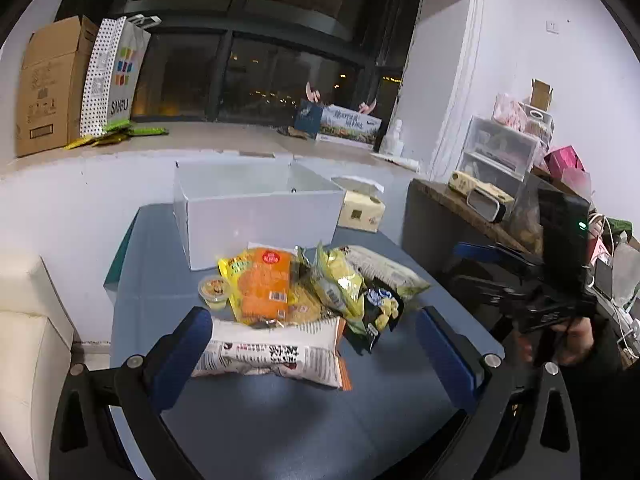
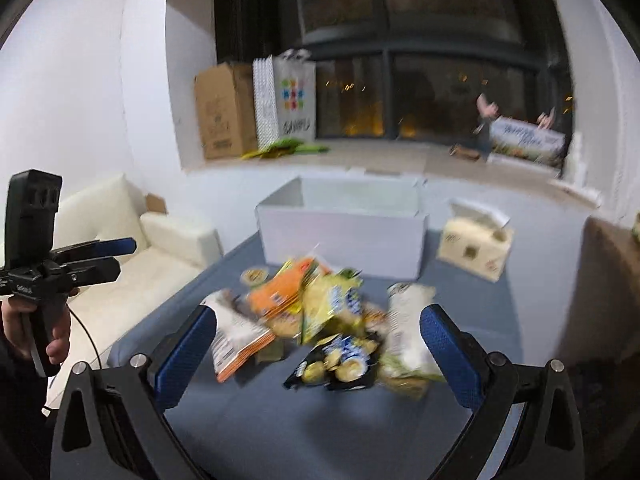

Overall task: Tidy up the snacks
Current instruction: 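Withdraw both tools from the box back toward the snack pile, then grasp the yellow potato-sticks bag with right tool while left tool grasps white printed bag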

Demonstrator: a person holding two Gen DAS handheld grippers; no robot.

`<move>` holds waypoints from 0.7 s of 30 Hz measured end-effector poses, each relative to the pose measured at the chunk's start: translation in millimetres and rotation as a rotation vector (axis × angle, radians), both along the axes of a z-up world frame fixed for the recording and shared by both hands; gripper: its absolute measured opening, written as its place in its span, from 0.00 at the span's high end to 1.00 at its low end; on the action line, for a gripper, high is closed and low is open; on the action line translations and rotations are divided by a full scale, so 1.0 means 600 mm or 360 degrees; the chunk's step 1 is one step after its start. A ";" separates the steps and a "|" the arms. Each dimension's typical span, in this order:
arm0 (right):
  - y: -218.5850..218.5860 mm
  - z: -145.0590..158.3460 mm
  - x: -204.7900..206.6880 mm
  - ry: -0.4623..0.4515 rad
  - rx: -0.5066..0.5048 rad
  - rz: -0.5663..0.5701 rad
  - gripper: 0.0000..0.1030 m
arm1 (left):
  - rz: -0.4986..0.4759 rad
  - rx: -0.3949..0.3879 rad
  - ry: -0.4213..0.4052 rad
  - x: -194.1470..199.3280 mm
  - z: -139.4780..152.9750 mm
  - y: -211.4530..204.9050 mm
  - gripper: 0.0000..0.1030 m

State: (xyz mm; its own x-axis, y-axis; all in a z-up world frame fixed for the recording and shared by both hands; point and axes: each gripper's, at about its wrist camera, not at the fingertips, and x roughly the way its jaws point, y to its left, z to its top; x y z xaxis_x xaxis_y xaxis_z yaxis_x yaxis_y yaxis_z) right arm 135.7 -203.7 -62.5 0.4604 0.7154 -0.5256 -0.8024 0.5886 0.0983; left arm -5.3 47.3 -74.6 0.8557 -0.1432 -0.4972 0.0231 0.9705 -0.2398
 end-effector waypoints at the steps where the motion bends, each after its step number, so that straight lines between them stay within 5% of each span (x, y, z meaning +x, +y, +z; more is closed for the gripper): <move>1: 0.009 -0.007 0.003 0.0017 -0.0016 0.0016 0.00 | -0.0005 -0.0004 0.0011 0.001 -0.003 -0.001 0.00; 11: 0.123 -0.068 0.115 0.0244 -0.0181 0.0094 0.00 | -0.0002 -0.0057 0.0109 0.002 -0.027 0.006 0.00; 19: 0.191 -0.128 0.186 0.0368 -0.0378 0.0104 0.00 | 0.0063 -0.0368 0.0266 0.022 -0.085 0.024 0.00; 20: 0.197 -0.139 0.190 0.0387 -0.0412 0.0111 0.02 | 0.0075 -0.0375 0.0286 0.026 -0.091 0.024 0.00; 21: 0.202 -0.150 0.194 0.0410 -0.0447 0.0113 0.18 | 0.0086 -0.0383 0.0302 0.029 -0.096 0.024 0.00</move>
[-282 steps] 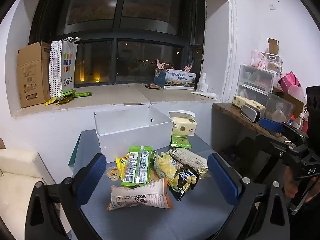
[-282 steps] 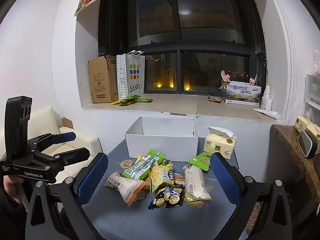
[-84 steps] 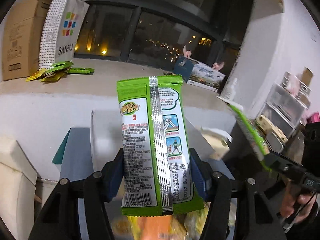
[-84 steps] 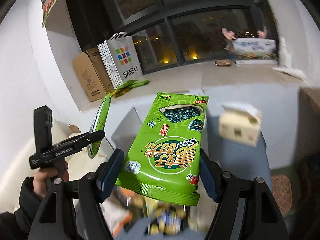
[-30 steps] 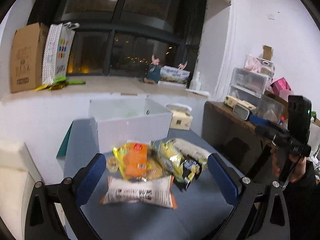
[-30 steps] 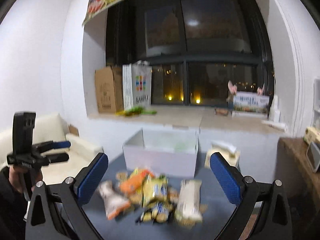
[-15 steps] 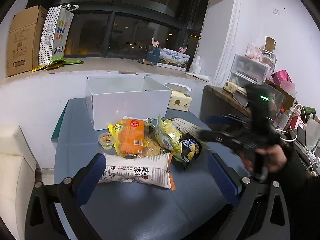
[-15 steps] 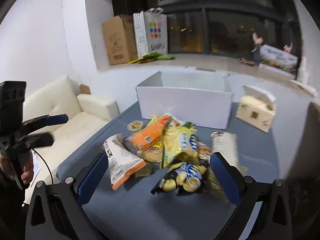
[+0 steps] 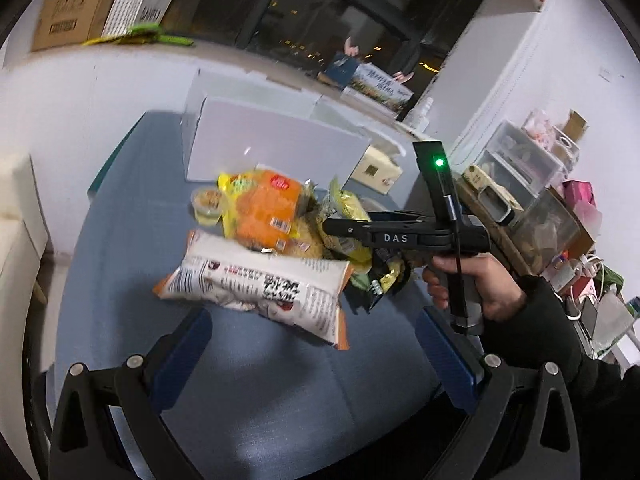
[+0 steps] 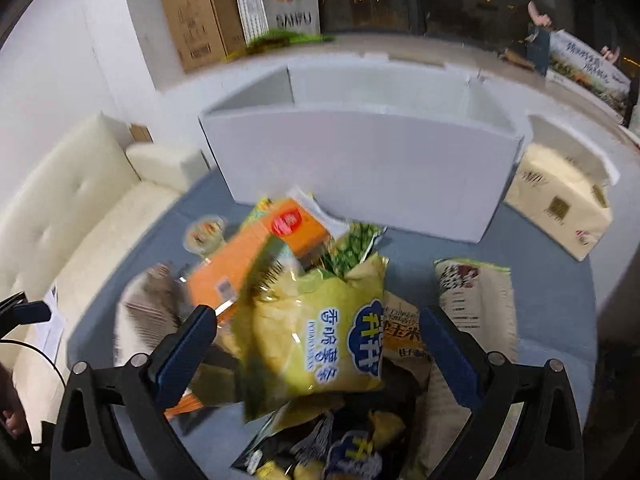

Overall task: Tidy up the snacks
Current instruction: 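Grasp the yellow potato-sticks bag with right tool while left tool grasps white printed bag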

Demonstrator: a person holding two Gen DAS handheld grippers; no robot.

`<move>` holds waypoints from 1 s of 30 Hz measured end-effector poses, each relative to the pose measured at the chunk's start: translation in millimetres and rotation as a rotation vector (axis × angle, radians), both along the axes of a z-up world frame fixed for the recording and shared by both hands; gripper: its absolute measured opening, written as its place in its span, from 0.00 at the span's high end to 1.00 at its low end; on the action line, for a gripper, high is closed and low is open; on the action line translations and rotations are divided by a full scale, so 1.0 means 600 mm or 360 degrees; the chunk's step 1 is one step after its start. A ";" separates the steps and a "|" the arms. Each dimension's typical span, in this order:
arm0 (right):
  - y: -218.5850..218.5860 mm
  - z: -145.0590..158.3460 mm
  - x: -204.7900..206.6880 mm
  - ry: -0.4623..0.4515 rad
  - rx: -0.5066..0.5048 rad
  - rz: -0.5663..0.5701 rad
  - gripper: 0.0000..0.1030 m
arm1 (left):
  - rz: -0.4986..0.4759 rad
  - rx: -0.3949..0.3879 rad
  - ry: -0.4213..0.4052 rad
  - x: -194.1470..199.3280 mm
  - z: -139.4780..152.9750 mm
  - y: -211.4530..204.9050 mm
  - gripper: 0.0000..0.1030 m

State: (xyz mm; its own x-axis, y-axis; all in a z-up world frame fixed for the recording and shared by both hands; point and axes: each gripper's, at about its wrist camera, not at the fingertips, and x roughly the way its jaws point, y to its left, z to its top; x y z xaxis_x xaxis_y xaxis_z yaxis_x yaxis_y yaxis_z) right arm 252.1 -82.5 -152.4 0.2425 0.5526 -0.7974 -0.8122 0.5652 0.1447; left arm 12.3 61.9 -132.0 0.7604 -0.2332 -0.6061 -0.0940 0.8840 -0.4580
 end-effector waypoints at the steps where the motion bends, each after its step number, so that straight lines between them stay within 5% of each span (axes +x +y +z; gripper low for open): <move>1: 0.004 -0.012 0.003 0.0031 -0.0038 0.0005 0.33 | 0.0010 -0.0014 0.0017 0.002 -0.005 0.001 0.00; 8: -0.040 0.023 -0.011 -0.0017 0.0167 -0.0048 0.42 | 0.0135 -0.0314 0.0164 0.030 -0.048 0.024 0.00; 15: -0.117 0.115 -0.069 -0.0160 0.0464 -0.0070 0.42 | 0.0501 -0.0684 0.0358 0.083 -0.074 0.059 0.00; 23: -0.173 0.162 -0.133 -0.0265 0.0605 -0.0036 0.42 | 0.0751 -0.0702 0.0576 0.133 -0.110 0.043 0.04; 26: -0.187 0.165 -0.149 -0.0292 0.0632 -0.0019 0.42 | 0.0768 -0.0624 0.0564 0.141 -0.116 0.035 0.20; 28: -0.196 0.163 -0.154 -0.0289 0.0648 -0.0025 0.42 | 0.0706 -0.0643 0.0531 0.144 -0.119 0.034 0.46; 30: -0.205 0.158 -0.155 -0.0270 0.0667 -0.0030 0.42 | 0.0653 -0.0639 0.0502 0.138 -0.122 0.036 0.54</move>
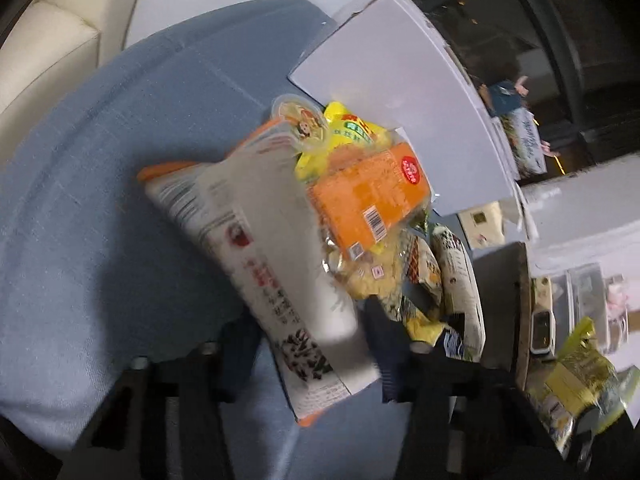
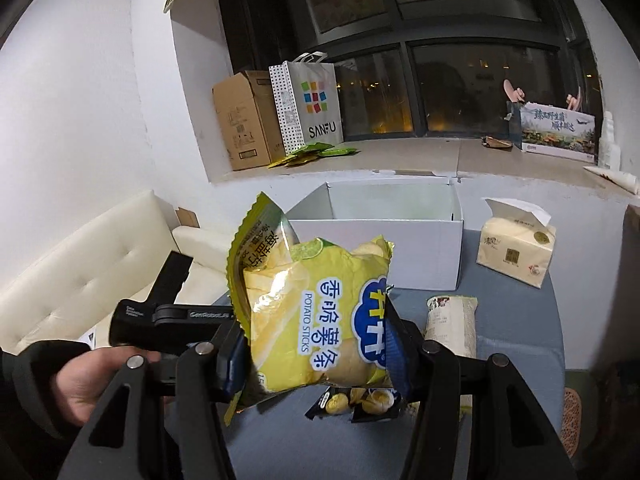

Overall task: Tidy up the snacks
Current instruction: 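Grasp the yellow potato-sticks bag with right tool while left tool grasps white printed bag, then carry both bags into the white box and open both tools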

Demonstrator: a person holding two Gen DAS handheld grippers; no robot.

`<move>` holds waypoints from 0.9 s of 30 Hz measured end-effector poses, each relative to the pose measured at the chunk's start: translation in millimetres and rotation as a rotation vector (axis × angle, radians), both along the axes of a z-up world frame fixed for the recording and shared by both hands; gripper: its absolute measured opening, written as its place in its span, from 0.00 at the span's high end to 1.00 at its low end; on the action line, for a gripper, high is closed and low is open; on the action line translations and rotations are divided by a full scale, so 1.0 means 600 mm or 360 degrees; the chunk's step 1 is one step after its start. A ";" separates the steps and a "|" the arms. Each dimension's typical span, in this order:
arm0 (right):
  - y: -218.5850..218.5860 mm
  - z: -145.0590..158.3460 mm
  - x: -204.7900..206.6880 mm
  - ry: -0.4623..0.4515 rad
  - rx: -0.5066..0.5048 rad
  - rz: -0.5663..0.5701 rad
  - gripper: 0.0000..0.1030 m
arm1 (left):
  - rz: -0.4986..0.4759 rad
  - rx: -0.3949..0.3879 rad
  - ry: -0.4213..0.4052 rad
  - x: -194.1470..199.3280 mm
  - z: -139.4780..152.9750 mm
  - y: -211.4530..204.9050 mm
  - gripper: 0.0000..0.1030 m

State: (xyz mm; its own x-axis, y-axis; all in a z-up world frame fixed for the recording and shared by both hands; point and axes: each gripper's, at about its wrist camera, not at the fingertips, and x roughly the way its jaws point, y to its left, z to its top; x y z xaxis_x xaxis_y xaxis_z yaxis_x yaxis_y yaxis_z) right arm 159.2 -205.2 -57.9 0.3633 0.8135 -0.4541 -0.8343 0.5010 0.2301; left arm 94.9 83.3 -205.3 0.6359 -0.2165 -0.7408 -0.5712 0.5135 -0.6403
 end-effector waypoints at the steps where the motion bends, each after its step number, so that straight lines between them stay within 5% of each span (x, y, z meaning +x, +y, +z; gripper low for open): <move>1: -0.007 -0.003 -0.002 0.0012 0.0009 -0.0009 0.42 | -0.0030 0.0030 -0.0036 -0.008 0.001 0.001 0.56; 9: -0.025 -0.021 0.006 0.0121 0.0086 -0.0033 0.41 | -0.0229 0.0445 -0.0288 -0.089 0.071 0.009 0.74; 12: -0.012 -0.025 0.009 0.0135 0.0075 -0.0017 0.41 | -0.0302 0.0469 -0.0300 -0.091 0.076 0.014 0.76; 15: 0.012 -0.034 0.011 0.0159 0.0043 0.0001 0.41 | -0.0433 0.0541 -0.0175 -0.079 0.057 0.009 0.77; 18: 0.030 -0.046 0.008 0.0168 -0.0010 0.0024 0.41 | -0.0546 0.0704 -0.0104 -0.071 0.057 -0.015 0.68; 21: 0.044 -0.056 0.003 0.0166 -0.0046 0.0050 0.41 | -0.0570 0.0800 0.0035 -0.054 0.048 -0.024 0.11; 22: 0.046 -0.057 0.003 0.0173 -0.0042 0.0055 0.41 | -0.0571 0.0825 0.0060 -0.049 0.044 -0.027 0.04; 26: 0.051 -0.062 0.001 0.0168 -0.0063 0.0061 0.41 | -0.0620 0.0973 0.0105 -0.025 0.033 -0.037 0.06; 27: 0.050 -0.062 0.002 0.0170 -0.0065 0.0060 0.41 | -0.0642 0.0971 0.0108 -0.017 0.026 -0.036 0.28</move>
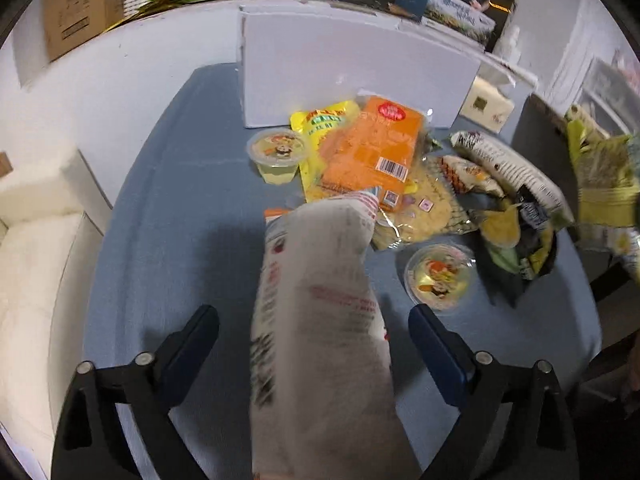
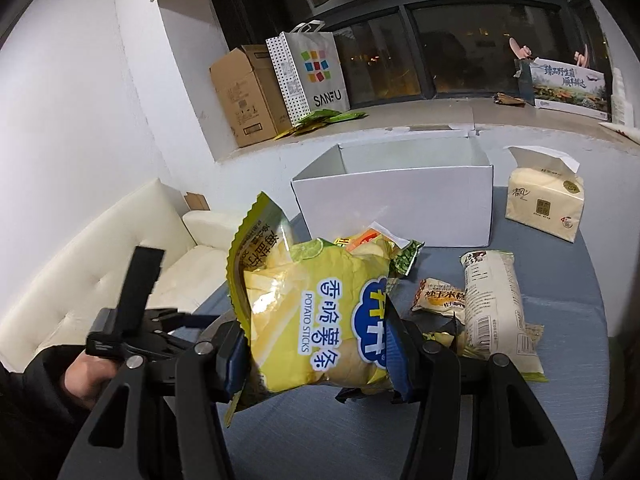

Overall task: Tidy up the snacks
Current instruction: 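Carry both bags into the white box and open both tools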

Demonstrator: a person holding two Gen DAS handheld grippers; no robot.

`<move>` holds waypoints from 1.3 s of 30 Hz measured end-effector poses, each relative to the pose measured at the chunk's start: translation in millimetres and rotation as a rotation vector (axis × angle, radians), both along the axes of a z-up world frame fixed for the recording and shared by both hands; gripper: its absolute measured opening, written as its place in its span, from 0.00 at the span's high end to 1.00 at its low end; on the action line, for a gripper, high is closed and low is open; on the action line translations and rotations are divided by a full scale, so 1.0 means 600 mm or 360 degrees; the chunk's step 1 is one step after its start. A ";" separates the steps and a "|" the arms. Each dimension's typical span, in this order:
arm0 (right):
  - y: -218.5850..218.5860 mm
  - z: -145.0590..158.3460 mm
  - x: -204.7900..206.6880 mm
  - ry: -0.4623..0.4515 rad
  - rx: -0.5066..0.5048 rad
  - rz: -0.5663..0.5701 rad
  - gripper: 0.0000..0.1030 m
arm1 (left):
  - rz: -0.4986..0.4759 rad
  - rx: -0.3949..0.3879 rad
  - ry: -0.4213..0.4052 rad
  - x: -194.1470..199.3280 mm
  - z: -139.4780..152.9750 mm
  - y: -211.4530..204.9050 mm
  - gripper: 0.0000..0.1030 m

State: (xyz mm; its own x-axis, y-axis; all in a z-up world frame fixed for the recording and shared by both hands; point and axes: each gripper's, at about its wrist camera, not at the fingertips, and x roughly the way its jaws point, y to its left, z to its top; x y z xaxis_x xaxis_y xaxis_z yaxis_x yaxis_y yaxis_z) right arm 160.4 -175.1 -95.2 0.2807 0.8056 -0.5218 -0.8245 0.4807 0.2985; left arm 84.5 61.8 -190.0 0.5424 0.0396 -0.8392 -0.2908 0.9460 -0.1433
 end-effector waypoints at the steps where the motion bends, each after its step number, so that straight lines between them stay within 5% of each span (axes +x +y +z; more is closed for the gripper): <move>1: -0.001 -0.001 0.002 0.0005 -0.0001 -0.0009 0.41 | -0.0020 -0.0032 0.0003 0.003 -0.005 0.002 0.53; 3: -0.005 -0.002 0.004 0.0014 0.0003 -0.0021 0.41 | -0.0050 -0.0032 -0.0005 -0.004 -0.005 0.001 0.61; 9: -0.012 -0.005 0.019 0.0055 0.0036 -0.0040 0.41 | -0.0069 -0.0054 -0.0145 -0.029 0.019 0.012 0.63; 15: 0.013 0.018 0.073 0.0074 0.0036 -0.0092 0.41 | -0.0082 -0.0112 -0.0411 -0.018 0.119 0.050 0.63; 22: 0.074 0.102 0.207 0.0081 0.0053 -0.0226 0.41 | -0.0121 -0.0127 -0.0721 0.115 0.264 0.106 0.63; 28: 0.141 0.156 0.341 0.0132 0.0041 -0.0334 0.41 | -0.0105 -0.0039 -0.0699 0.278 0.314 0.137 0.63; 35: 0.214 0.119 0.458 0.0286 -0.0078 -0.0363 0.41 | -0.0067 -0.0007 -0.0499 0.401 0.265 0.165 0.61; 36: 0.218 0.111 0.464 0.0287 -0.0100 -0.0364 0.39 | -0.0045 0.0009 -0.0479 0.403 0.256 0.172 0.58; 38: 0.222 0.099 0.474 0.0271 -0.0149 -0.0397 0.30 | -0.0015 0.0039 -0.0443 0.411 0.245 0.184 0.35; 39: 0.221 0.095 0.478 0.0280 -0.0154 -0.0398 0.12 | -0.0008 0.0031 -0.0439 0.406 0.241 0.188 0.06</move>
State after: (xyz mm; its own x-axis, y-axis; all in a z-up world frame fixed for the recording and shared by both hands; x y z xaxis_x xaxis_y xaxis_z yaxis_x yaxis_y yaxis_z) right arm 447.1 -42.5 -38.1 0.3626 0.6672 -0.6507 -0.6168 0.6952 0.3691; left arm 327.9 174.3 -45.5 0.7506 0.0507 -0.6588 -0.2384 0.9507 -0.1985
